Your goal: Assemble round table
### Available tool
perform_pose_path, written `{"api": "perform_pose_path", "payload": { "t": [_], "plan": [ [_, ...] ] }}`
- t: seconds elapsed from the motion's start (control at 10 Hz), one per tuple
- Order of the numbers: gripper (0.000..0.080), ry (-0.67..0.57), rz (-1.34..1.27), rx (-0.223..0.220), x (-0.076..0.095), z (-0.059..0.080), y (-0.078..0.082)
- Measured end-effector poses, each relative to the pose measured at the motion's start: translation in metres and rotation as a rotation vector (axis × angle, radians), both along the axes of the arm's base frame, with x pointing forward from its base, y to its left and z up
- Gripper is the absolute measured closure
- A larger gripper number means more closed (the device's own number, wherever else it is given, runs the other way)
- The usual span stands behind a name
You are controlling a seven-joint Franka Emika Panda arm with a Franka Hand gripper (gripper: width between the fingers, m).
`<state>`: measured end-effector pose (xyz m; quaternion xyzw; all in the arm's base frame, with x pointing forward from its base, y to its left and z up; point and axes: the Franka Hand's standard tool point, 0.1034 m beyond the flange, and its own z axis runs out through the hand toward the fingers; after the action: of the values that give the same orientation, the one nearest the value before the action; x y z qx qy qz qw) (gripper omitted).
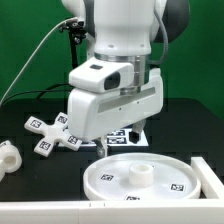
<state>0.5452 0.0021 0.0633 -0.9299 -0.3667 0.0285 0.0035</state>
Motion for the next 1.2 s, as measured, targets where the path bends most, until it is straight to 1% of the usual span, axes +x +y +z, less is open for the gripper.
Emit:
{"api": "perform_pose_path", "payload": {
  "t": [0.3,0.4,0.5,0.6,0.7,0.8,0.9,1.0,1.1,1.2],
  "plan": [
    [0.0150,0.002,0.003,0.000,-0.001,-0.002,0.000],
    [0.0150,0.008,-0.002,-0.001,-0.001,-0.001,-0.003],
    [0.0150,0.036,-0.029,-0.015,-0.002,0.002,-0.021],
    [0.0150,0.045,-0.053,-0.026,0.001,0.008,-0.035],
    [0.0150,0.053,-0.092,-0.035,0.001,0.013,-0.048],
    [0.0150,0.077,-0.111,-0.040,-0.001,0.016,-0.058],
    [0.0150,0.096,-0.106,-0.047,-0.003,0.014,-0.052],
    [0.0150,0.141,-0.102,-0.054,-0.006,0.012,-0.045],
    [0.0150,0.173,-0.098,-0.059,-0.005,0.012,-0.041],
    [0.0150,0.237,-0.100,-0.081,-0.010,0.011,-0.041]
  ]
}}
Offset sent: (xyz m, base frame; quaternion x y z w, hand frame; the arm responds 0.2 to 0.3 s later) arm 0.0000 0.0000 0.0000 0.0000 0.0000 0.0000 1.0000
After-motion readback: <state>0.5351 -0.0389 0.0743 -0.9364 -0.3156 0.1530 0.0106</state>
